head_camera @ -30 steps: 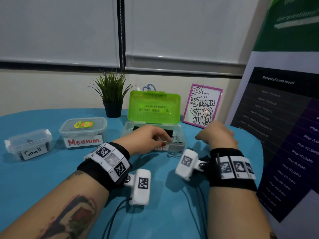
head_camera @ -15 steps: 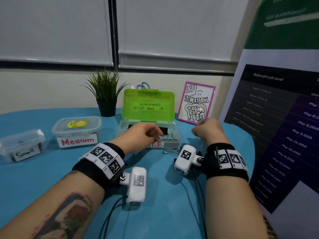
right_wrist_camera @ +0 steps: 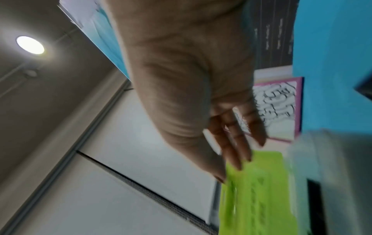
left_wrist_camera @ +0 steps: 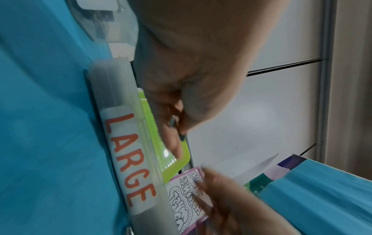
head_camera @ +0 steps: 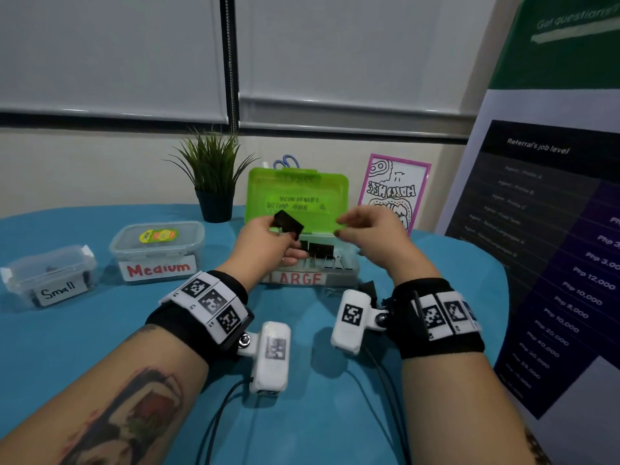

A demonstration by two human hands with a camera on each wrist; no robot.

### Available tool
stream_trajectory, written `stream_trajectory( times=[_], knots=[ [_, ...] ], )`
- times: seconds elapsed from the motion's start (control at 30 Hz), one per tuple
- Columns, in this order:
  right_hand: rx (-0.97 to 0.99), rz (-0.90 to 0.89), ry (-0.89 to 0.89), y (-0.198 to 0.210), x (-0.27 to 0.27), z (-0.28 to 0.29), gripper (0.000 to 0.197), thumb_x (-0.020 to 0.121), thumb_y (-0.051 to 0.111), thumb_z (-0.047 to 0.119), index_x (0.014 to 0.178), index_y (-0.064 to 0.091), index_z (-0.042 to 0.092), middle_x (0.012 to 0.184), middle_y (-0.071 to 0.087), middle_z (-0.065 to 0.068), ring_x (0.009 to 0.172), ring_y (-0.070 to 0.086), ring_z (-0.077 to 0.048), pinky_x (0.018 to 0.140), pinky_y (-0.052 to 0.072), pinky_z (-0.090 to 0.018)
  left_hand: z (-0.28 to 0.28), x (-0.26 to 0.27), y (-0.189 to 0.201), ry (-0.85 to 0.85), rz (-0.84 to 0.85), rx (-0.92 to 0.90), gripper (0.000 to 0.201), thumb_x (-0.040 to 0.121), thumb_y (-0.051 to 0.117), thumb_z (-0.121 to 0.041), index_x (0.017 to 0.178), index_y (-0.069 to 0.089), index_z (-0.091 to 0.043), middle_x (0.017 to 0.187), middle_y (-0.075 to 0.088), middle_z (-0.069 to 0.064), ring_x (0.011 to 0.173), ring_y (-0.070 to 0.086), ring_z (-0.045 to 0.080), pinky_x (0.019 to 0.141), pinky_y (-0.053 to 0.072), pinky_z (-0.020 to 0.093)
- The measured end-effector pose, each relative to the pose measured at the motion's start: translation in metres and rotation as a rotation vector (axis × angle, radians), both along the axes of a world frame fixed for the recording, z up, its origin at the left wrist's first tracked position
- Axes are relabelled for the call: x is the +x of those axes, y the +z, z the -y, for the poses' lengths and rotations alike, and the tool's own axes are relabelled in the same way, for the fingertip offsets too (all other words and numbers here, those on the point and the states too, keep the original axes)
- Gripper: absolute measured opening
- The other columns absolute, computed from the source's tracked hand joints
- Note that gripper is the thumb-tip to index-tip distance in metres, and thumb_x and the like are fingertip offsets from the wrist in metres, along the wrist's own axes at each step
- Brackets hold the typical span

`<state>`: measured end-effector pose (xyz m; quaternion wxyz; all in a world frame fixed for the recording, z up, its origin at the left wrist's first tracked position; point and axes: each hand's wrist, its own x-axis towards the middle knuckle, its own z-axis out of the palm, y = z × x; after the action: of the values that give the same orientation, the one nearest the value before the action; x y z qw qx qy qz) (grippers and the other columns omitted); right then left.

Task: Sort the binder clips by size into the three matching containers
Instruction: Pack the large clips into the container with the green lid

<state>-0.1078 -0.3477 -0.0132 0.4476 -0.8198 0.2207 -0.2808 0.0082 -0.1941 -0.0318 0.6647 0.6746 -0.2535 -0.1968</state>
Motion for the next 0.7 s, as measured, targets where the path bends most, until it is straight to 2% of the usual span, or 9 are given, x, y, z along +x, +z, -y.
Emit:
stream_trajectory(
  times=[0.1, 0.17, 0.2, 0.27, 0.37, 0.47, 0.53, 0.6, 0.7],
  knots=[
    [-0.102, -0.553, -0.139, -0.005, -0.016, 0.017, 0.051, 0.056, 0.095, 0.039, 0.092, 0.069, 0.013, 0.087, 0.068, -0.003, 0.081, 0.062, -0.020, 0.076, 0.052, -0.032, -0.002, 0.012, -0.006, 0.125, -0.006, 0.089, 0.068, 0.092, 0.057, 0.010, 0.147, 0.026, -0.016, 0.114, 0.060, 0.025, 0.057, 0.073, 0.019, 0.047, 0.057, 0.028],
    [-0.141, -0.754, -0.167, -0.006, -0.021, 0.019, 0.072, 0.034, 0.095, 0.051, 0.089, 0.069, 0.012, 0.088, 0.072, -0.006, 0.080, 0.068, -0.023, 0.077, 0.059, -0.038, -0.003, 0.015, -0.008, 0.136, 0.008, 0.150, 0.074, 0.090, 0.059, 0.010, 0.149, 0.025, -0.019, 0.120, 0.059, 0.024, 0.064, 0.073, 0.021, 0.048, 0.058, 0.031],
    [-0.167, -0.794, -0.172, -0.005, -0.022, 0.018, 0.071, 0.031, 0.094, 0.051, 0.086, 0.070, 0.013, 0.087, 0.073, -0.006, 0.079, 0.070, -0.024, 0.078, 0.061, -0.041, -0.002, 0.016, -0.009, 0.140, 0.031, 0.199, 0.073, 0.089, 0.061, 0.009, 0.148, 0.027, -0.017, 0.121, 0.060, 0.022, 0.069, 0.073, 0.022, 0.051, 0.060, 0.034],
    [-0.195, -0.851, -0.155, 0.000, -0.024, 0.015, 0.056, 0.038, 0.093, 0.044, 0.078, 0.071, 0.012, 0.080, 0.075, -0.006, 0.076, 0.072, -0.025, 0.079, 0.061, -0.042, -0.002, 0.016, -0.011, 0.149, 0.090, 0.311, 0.073, 0.087, 0.068, 0.002, 0.147, 0.032, -0.014, 0.120, 0.062, 0.020, 0.075, 0.074, 0.028, 0.063, 0.063, 0.044],
    [-0.218, -0.940, -0.078, 0.004, -0.027, 0.008, 0.046, 0.042, 0.087, 0.037, 0.078, 0.074, 0.012, 0.071, 0.076, -0.003, 0.074, 0.075, -0.024, 0.082, 0.061, -0.045, -0.005, 0.012, -0.008, 0.174, 0.141, 0.415, 0.067, 0.084, 0.074, -0.007, 0.141, 0.038, -0.013, 0.115, 0.059, 0.016, 0.077, 0.073, 0.036, 0.068, 0.062, 0.051],
    [-0.252, -0.932, -0.084, 0.005, -0.027, 0.002, 0.036, 0.053, 0.088, 0.033, 0.078, 0.074, 0.012, 0.070, 0.076, -0.002, 0.071, 0.074, -0.023, 0.076, 0.061, -0.036, -0.008, 0.007, -0.005, 0.179, 0.260, 0.501, 0.063, 0.081, 0.078, -0.022, 0.135, 0.046, -0.016, 0.117, 0.056, 0.010, 0.093, 0.069, 0.034, 0.078, 0.061, 0.048],
    [-0.268, -0.903, -0.120, 0.004, -0.028, 0.000, 0.035, 0.057, 0.088, 0.033, 0.080, 0.073, 0.012, 0.073, 0.075, -0.003, 0.069, 0.071, -0.022, 0.070, 0.059, -0.032, -0.010, 0.004, -0.003, 0.171, 0.337, 0.536, 0.043, 0.078, 0.080, -0.027, 0.114, 0.057, -0.018, 0.115, 0.061, 0.010, 0.097, 0.067, 0.032, 0.079, 0.061, 0.047],
    [-0.260, -0.893, -0.157, 0.000, -0.027, 0.002, 0.040, 0.053, 0.088, 0.033, 0.084, 0.072, 0.012, 0.076, 0.075, -0.004, 0.070, 0.071, -0.022, 0.073, 0.060, -0.034, -0.011, 0.002, -0.002, 0.170, 0.408, 0.566, 0.024, 0.078, 0.079, -0.028, 0.095, 0.063, -0.021, 0.104, 0.065, 0.007, 0.093, 0.067, 0.029, 0.078, 0.061, 0.043],
    [-0.204, -0.866, -0.204, -0.005, -0.024, 0.007, 0.044, 0.049, 0.086, 0.028, 0.088, 0.073, 0.012, 0.080, 0.076, -0.006, 0.073, 0.073, -0.025, 0.077, 0.061, -0.040, -0.012, 0.002, -0.001, 0.161, 0.517, 0.645, 0.005, 0.083, 0.073, -0.025, 0.086, 0.075, -0.022, 0.098, 0.073, 0.002, 0.092, 0.067, 0.023, 0.083, 0.057, 0.035]
  ],
)
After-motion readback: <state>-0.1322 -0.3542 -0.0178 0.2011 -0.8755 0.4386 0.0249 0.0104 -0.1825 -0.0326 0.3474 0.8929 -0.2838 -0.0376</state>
